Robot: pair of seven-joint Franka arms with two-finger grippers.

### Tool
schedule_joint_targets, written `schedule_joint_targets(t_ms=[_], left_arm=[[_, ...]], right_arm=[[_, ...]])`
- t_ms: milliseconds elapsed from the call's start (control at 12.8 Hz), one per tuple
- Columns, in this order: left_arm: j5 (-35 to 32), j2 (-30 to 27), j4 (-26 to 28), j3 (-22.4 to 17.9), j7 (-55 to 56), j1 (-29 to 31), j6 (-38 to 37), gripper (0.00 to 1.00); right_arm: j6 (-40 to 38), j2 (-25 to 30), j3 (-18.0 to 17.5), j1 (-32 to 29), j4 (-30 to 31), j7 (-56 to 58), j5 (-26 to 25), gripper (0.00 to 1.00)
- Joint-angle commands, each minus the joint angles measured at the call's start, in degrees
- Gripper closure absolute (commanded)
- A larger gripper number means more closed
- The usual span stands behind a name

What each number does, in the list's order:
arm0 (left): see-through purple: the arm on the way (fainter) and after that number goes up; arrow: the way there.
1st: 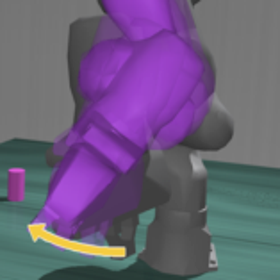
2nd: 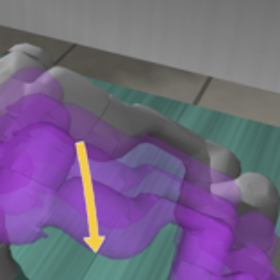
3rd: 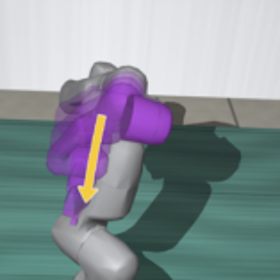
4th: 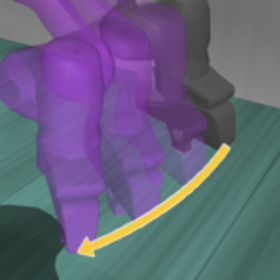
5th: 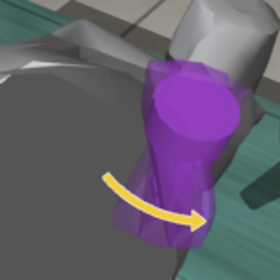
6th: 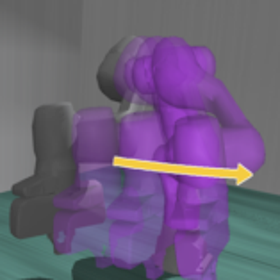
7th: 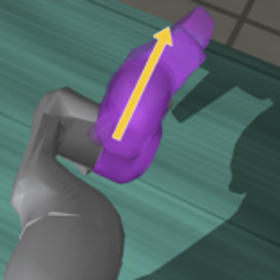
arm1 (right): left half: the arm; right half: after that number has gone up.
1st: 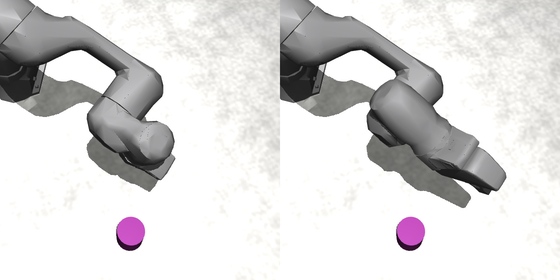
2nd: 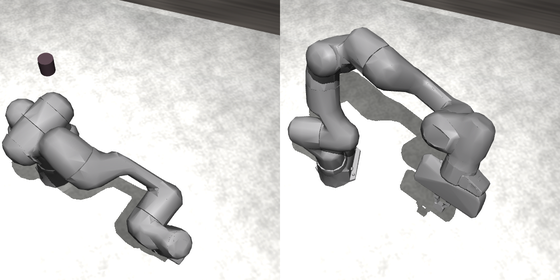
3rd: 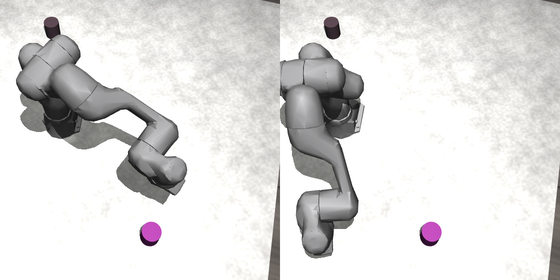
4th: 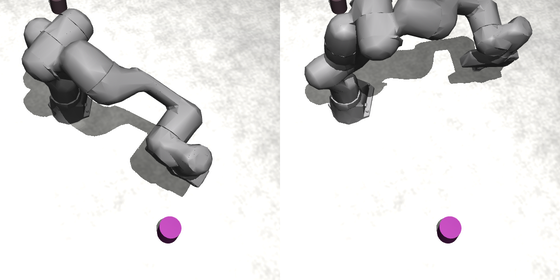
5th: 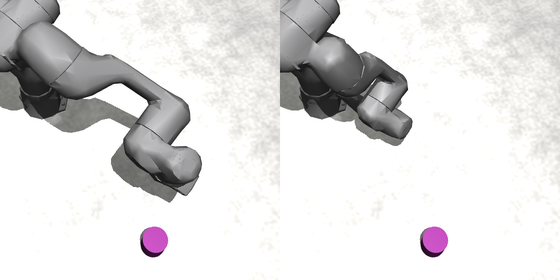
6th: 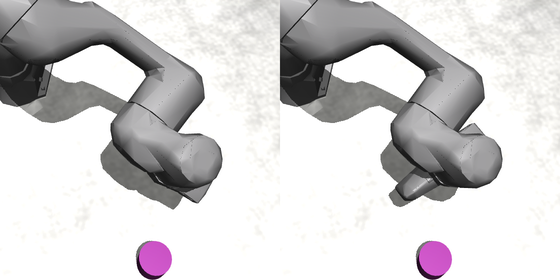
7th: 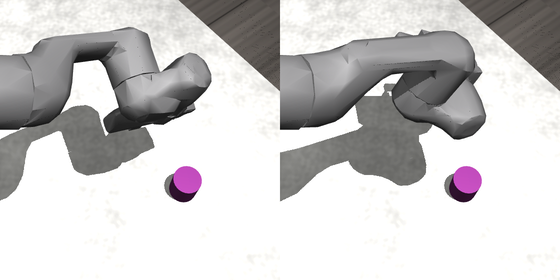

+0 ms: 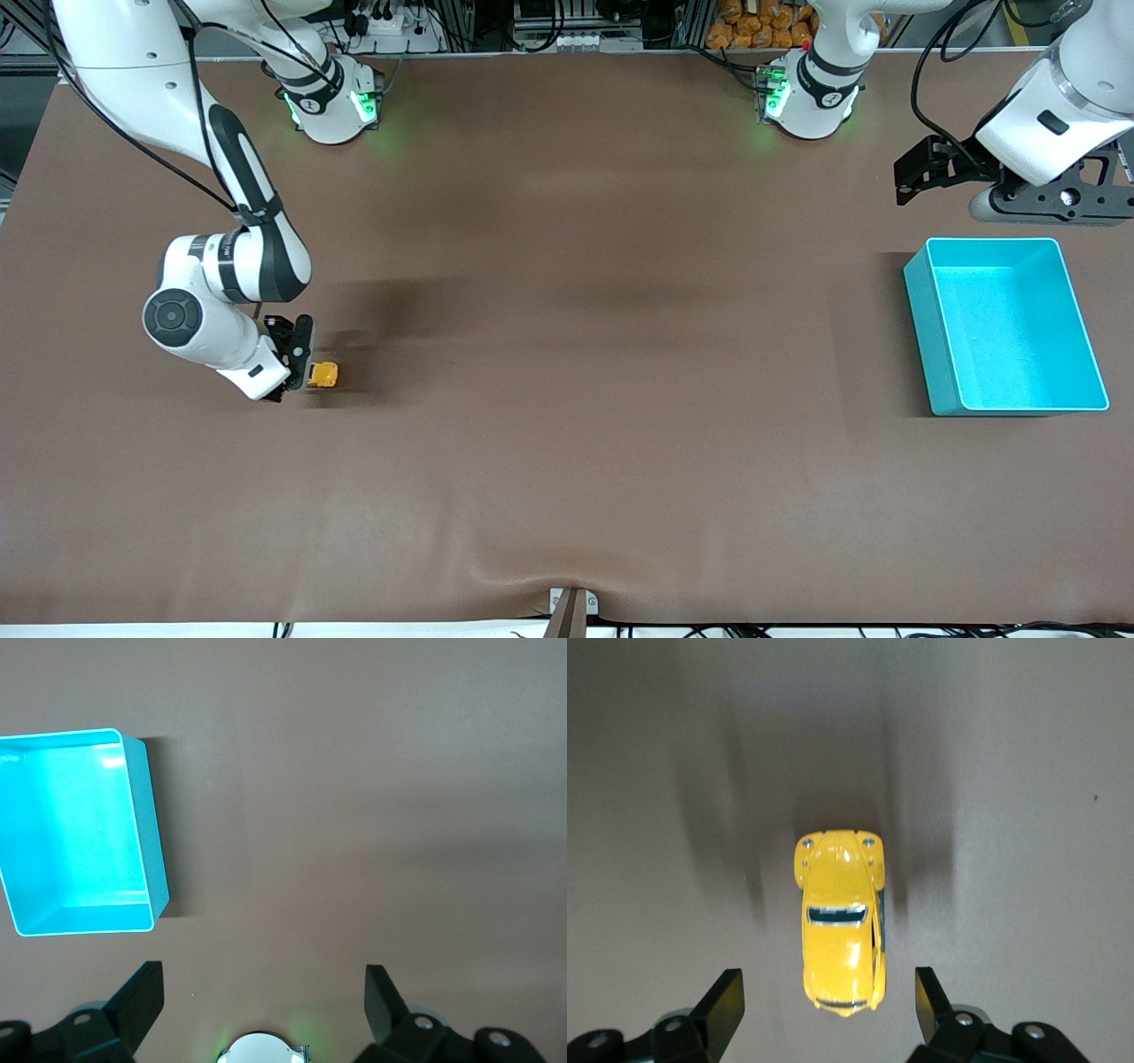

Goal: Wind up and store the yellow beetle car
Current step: 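Move the right gripper down over the yellow toy car, then close the right gripper around the yellow car's body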

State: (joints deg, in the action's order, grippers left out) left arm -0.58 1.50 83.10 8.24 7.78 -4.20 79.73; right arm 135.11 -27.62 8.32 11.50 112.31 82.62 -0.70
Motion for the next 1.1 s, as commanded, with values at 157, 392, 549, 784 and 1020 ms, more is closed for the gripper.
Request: schedule_joint_targets(t_ms=[157, 392, 549, 784, 1020], left_arm=[[0.5, -0.2, 0.0, 0.2, 0.0, 0.4, 0.4, 0.00], [0.5, -0.1, 0.2, 0.2, 0.0, 0.4, 0.4, 0.00], [0.5, -0.1, 0.2, 0.2, 0.0, 0.4, 0.4, 0.00], [0.5, -0.2, 0.2, 0.2, 0.0, 0.4, 0.4, 0.00], [0.5, -0.1, 0.2, 0.2, 0.0, 0.4, 0.4, 0.00]], right_arm=[[2.2, -1.6, -0.1, 0.6, -0.9, 1.2, 1.6, 0.13], [2.7, -2.3, -0.1, 0.7, -0.9, 1.0, 1.6, 0.16], [4.3, -3.5, -0.1, 0.5, -0.9, 1.0, 1.7, 0.16], [4.8, -4.2, -0.1, 0.5, -0.9, 1.1, 1.6, 0.23], [5.3, -4.6, -0.1, 0.5, -0.7, 1.4, 1.6, 0.45]])
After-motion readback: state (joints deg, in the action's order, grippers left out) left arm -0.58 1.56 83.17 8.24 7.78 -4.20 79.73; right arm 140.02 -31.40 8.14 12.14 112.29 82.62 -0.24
